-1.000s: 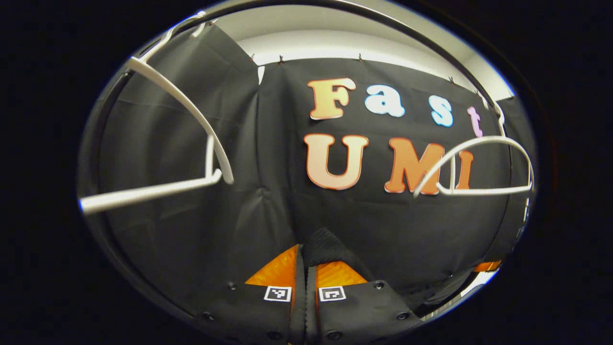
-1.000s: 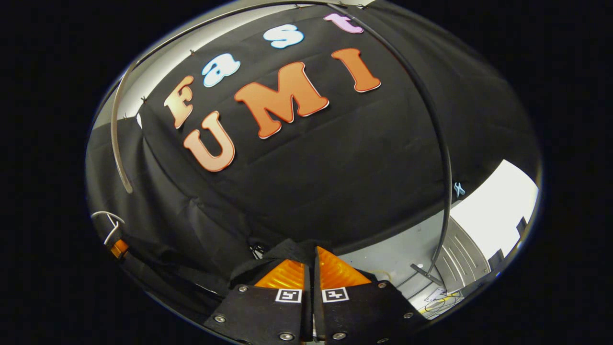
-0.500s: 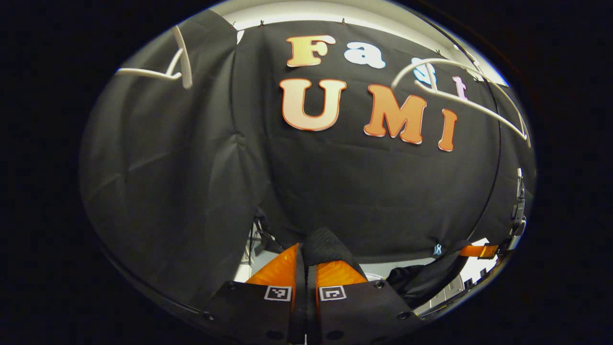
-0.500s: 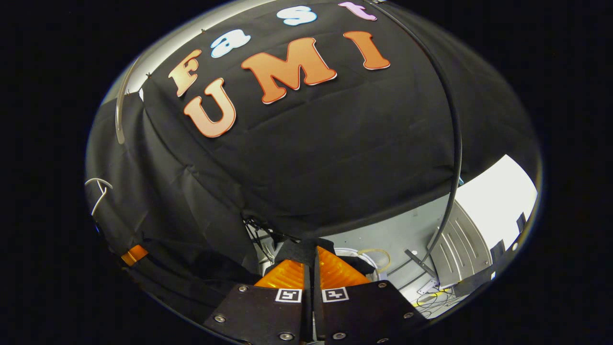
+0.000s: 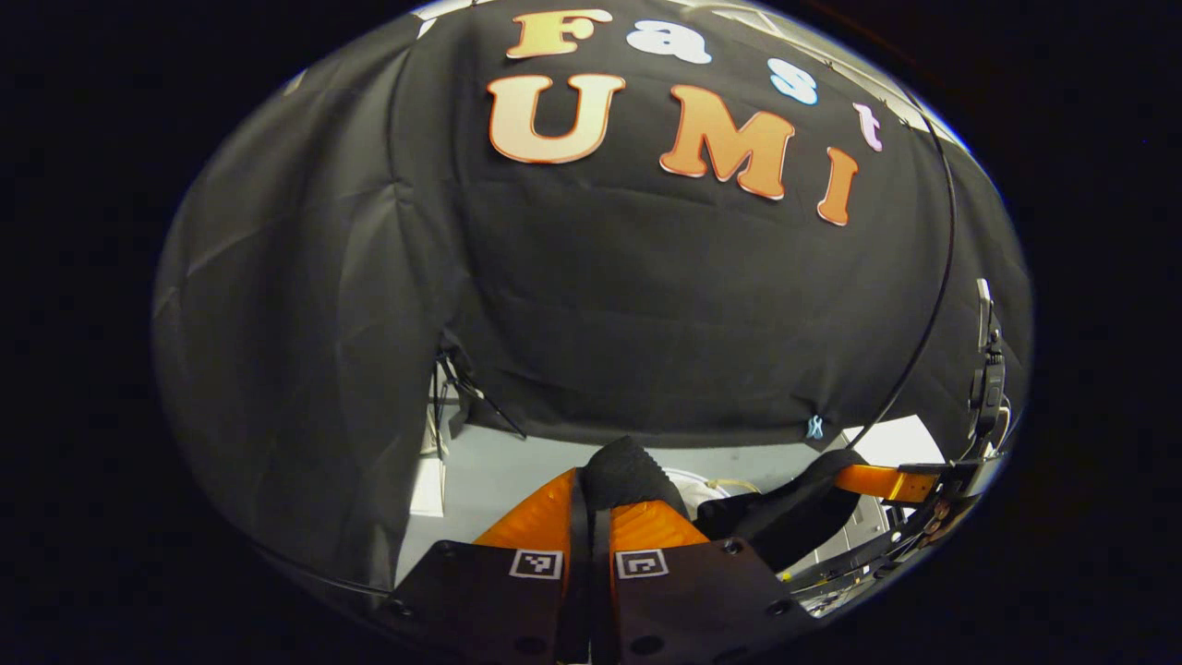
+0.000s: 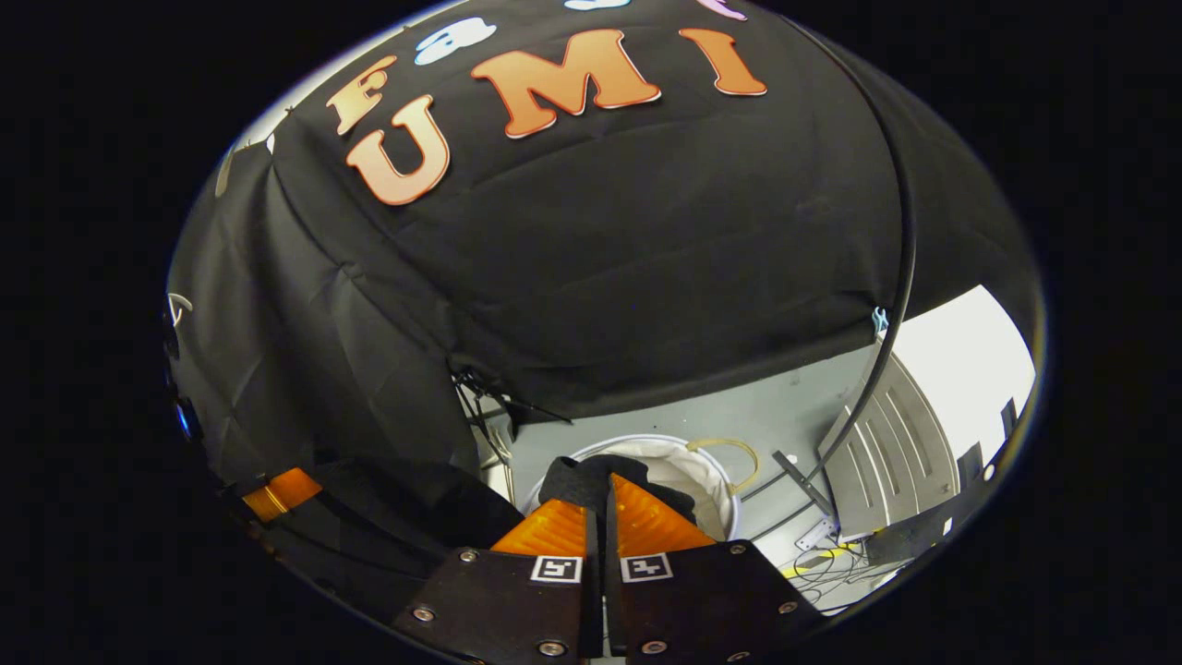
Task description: Grasp the clothes on the hanger with both hands and then place them into the laundry hamper below.
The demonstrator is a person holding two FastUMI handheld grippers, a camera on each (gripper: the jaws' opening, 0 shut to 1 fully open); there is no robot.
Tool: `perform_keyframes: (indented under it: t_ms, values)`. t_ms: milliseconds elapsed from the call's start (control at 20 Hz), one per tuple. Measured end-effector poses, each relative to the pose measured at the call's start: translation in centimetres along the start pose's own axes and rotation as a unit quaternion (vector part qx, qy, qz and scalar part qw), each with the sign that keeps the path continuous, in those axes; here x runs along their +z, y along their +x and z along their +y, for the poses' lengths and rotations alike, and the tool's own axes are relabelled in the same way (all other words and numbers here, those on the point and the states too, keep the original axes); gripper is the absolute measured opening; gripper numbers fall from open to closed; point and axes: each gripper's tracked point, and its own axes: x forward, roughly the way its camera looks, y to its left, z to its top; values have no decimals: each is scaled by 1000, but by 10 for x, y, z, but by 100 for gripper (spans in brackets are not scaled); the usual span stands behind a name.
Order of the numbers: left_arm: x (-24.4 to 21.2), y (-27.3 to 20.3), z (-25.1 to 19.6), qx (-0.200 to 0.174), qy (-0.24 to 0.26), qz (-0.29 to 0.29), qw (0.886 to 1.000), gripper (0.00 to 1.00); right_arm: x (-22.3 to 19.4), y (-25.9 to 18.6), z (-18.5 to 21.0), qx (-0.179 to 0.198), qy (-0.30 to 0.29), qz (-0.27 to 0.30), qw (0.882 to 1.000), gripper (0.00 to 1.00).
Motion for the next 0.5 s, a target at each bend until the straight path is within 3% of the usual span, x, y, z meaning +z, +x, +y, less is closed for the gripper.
perform_keyframes:
  t_ms: [500]
  values:
    - [-102,67,-20,-32,12,151,988,7,-56,55,-10,-35,-31,76,996,2]
